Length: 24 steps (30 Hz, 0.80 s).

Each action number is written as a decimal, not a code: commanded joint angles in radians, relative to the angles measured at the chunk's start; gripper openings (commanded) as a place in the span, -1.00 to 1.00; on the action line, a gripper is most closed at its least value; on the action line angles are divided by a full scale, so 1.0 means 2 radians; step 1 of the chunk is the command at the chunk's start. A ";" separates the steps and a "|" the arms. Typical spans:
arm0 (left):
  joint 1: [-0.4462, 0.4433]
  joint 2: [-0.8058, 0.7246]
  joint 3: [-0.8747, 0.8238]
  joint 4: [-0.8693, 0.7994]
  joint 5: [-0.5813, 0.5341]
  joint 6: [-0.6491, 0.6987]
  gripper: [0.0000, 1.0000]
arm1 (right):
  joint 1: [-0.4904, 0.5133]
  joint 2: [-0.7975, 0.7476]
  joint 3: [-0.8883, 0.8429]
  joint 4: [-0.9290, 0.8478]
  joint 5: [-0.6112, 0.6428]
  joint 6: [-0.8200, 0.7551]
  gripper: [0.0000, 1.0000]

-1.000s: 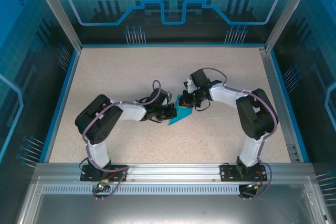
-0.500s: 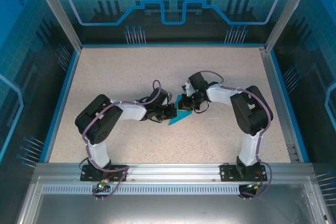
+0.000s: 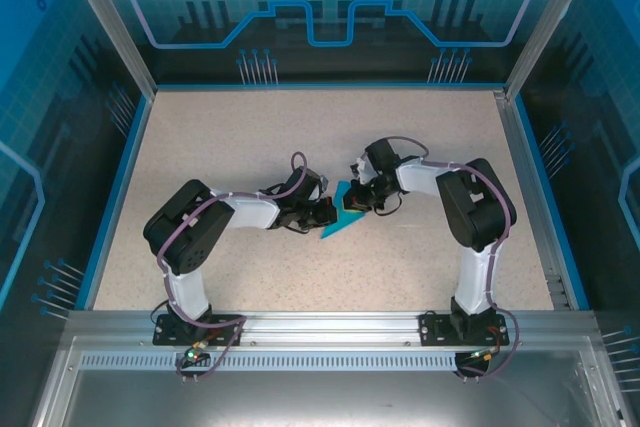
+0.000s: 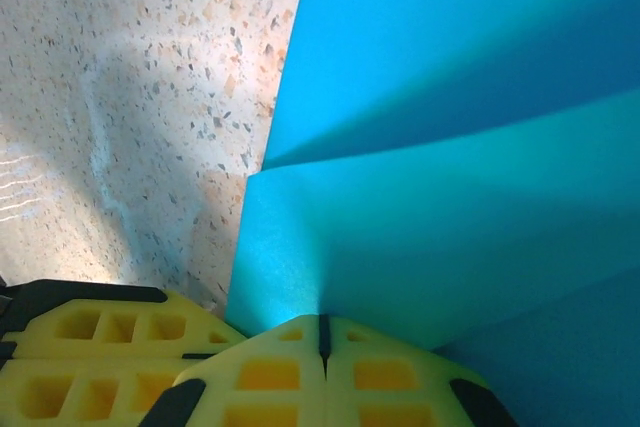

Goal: Fold a paper plane with a square sheet of paper (pick it up from the middle)
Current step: Fourth fold the wing at the center of the table.

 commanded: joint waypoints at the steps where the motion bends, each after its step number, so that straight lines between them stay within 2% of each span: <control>1: 0.002 0.029 -0.009 -0.072 0.002 0.009 -0.98 | -0.035 0.014 0.008 0.007 0.031 -0.011 -0.98; 5: 0.001 0.030 -0.006 -0.074 0.003 0.011 -0.99 | -0.033 -0.004 0.016 0.005 0.023 -0.011 -0.97; 12: 0.000 0.030 -0.001 -0.076 0.003 0.011 -0.99 | 0.014 -0.044 0.000 -0.003 0.018 -0.010 -0.96; 16: 0.001 0.029 0.000 -0.077 0.002 0.011 -0.99 | 0.037 -0.037 -0.008 0.002 0.024 -0.001 -0.97; 24: 0.000 0.029 0.002 -0.079 0.002 0.010 -1.00 | 0.041 0.005 -0.001 0.002 0.019 -0.001 -0.97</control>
